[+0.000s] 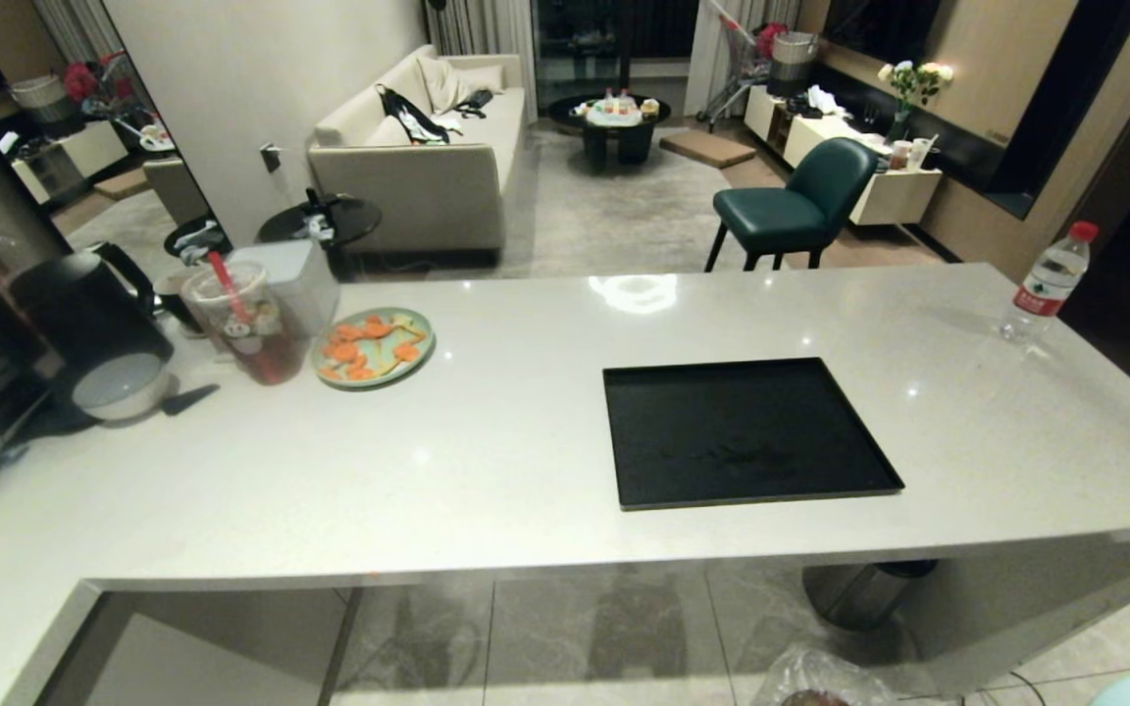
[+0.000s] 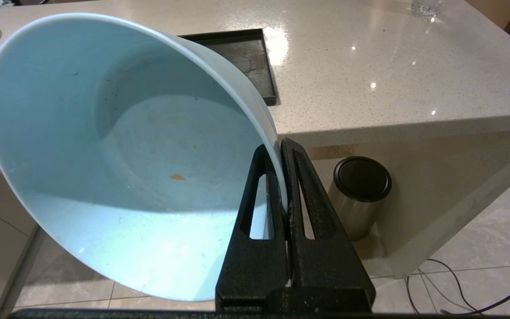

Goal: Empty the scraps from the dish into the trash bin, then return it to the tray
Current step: Put the bowl back to the table

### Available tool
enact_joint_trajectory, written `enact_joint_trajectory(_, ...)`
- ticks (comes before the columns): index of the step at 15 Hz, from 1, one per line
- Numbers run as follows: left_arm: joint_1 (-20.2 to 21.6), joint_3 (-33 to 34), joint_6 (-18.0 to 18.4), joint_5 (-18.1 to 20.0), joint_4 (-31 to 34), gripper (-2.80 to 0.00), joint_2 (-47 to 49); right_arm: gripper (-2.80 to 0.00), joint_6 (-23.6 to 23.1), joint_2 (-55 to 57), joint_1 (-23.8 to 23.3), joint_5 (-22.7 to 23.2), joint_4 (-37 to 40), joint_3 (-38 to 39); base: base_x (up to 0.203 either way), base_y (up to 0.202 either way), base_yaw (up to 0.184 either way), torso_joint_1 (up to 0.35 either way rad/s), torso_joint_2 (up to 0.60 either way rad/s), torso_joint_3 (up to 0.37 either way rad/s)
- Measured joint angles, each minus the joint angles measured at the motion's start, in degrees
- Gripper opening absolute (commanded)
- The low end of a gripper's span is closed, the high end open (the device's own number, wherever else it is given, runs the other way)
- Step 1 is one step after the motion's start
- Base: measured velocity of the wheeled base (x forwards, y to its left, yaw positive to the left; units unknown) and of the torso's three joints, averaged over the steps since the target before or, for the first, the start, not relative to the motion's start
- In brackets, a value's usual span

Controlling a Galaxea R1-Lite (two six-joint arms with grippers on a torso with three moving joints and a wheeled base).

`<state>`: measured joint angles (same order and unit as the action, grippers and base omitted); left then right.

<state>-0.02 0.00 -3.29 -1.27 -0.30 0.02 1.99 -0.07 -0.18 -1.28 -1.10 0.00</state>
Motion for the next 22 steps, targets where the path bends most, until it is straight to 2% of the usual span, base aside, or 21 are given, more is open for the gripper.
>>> enact_joint_trajectory(5,0.0,0.0,0.0,0.0,0.0,-2.8,0.0,-2.8,-2.4,0.0,0.0,0.1,-0.2,0.0,0.0,0.0,0.0,0.0,0.0,0.0)
enact_joint_trajectory(8,0.0,0.0,0.0,0.0,0.0,-2.8,0.0,-2.8,-2.0,1.5,-0.1,0.2,0.2,-0.1,0.0,0.0,0.0,0.0,0.0,0.0)
enact_joint_trajectory(10,0.0,0.0,0.0,0.0,0.0,-2.8,0.0,-2.8,-1.2,6.9,-0.1,0.8,-1.2,-1.4,0.0,0.0,0.0,0.0,0.0,0.0)
enact_joint_trajectory(13,0.0,0.0,0.0,0.0,0.0,-2.8,0.0,-2.8,0.1,21.6,-0.1,4.9,-4.8,-7.8,0.0,0.0,0.0,0.0,0.0,0.0)
enact_joint_trajectory(16,0.0,0.0,0.0,0.0,0.0,-2.8,0.0,-2.8,1.1,41.2,0.5,8.1,-6.5,-18.1,0.0,0.0,0.0,0.0,0.0,0.0)
enact_joint_trajectory(18,0.0,0.0,0.0,0.0,0.0,-2.8,0.0,-2.8,3.0,55.1,1.6,9.2,-5.1,-28.2,0.0,0.0,0.0,0.0,0.0,0.0)
enact_joint_trajectory(20,0.0,0.0,0.0,0.0,0.0,-2.8,0.0,-2.8,7.4,67.8,3.8,9.4,-0.3,-41.9,0.0,0.0,0.0,0.0,0.0,0.0)
enact_joint_trajectory(22,0.0,0.0,0.0,0.0,0.0,-2.8,0.0,-2.8,14.9,78.9,7.1,7.5,6.7,-56.1,0.0,0.0,0.0,0.0,0.0,0.0)
